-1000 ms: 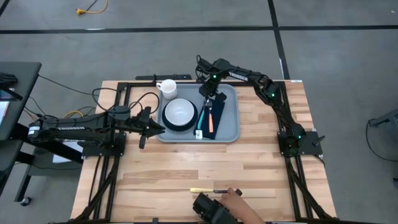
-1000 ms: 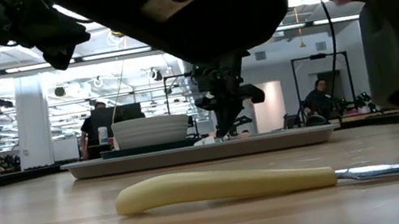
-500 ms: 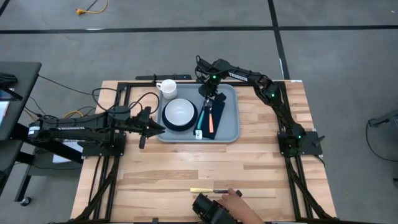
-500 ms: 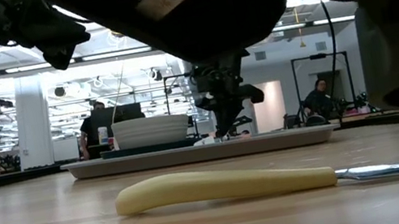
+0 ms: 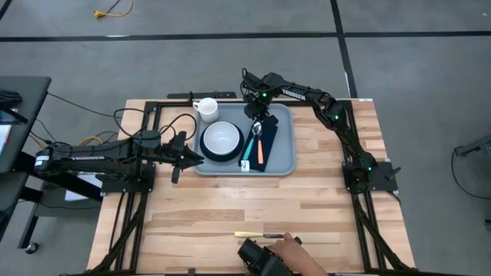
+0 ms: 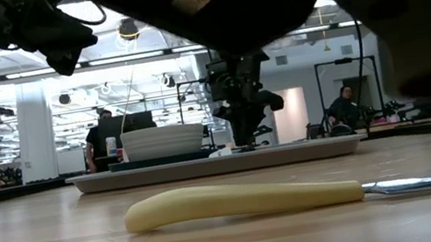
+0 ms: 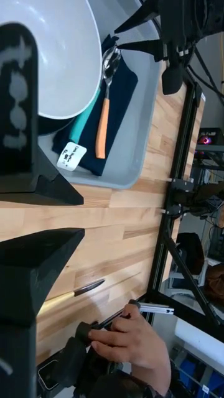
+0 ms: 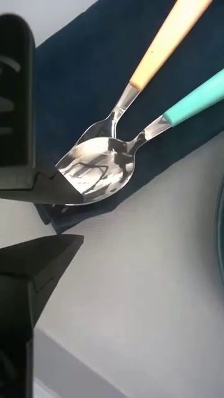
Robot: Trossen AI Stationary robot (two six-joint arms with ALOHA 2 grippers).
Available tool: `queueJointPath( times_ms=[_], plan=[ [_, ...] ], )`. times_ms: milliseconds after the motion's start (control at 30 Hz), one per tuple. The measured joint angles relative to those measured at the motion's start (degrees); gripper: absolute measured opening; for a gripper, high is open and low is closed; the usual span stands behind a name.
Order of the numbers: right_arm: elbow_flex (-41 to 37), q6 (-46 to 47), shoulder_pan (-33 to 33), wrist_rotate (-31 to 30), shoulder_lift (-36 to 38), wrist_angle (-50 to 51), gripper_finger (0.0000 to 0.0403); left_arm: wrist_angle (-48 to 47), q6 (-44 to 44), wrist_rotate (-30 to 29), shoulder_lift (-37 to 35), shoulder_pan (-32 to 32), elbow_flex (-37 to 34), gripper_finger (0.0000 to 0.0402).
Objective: Set up tray
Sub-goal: Adjust the blue napkin
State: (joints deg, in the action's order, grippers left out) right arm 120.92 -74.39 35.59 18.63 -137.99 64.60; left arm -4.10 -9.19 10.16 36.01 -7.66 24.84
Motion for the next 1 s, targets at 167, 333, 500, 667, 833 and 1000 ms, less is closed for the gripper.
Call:
queueJointPath(
  times_ms=[167, 333, 500, 667, 833, 1000],
  plan=[
    [3.94, 2.14, 0.00, -2.95, 0.09, 2.28, 0.0081, 0.02, 0.00, -0.34, 0.00, -0.02, 0.00, 0.0057],
    [11.38, 12.87, 0.00, -7.47, 0.09, 9.14, 0.0075, 0.02, -0.02, -1.21, 0.00, -0.02, 0.00, 0.0057],
    [12.84, 30.85, 0.49, -7.88, 2.05, 16.17, 0.0071, 0.02, -0.02, -5.55, 0.00, -0.02, 0.00, 0.0057],
    [12.81, 47.43, 0.90, -2.24, 2.02, 24.39, 0.0070, -0.32, -0.22, -7.77, 0.00, -0.04, 0.00, 0.0057],
    [12.72, 49.33, -0.79, -1.26, 0.01, 24.35, 0.0070, 0.56, -1.75, -7.99, 0.00, -0.04, 0.00, 0.0057],
    [12.74, 51.17, -2.59, 0.72, -0.24, 23.01, 0.0070, -0.28, -5.50, -7.90, 0.01, -0.03, 0.00, 0.0057]
  ],
)
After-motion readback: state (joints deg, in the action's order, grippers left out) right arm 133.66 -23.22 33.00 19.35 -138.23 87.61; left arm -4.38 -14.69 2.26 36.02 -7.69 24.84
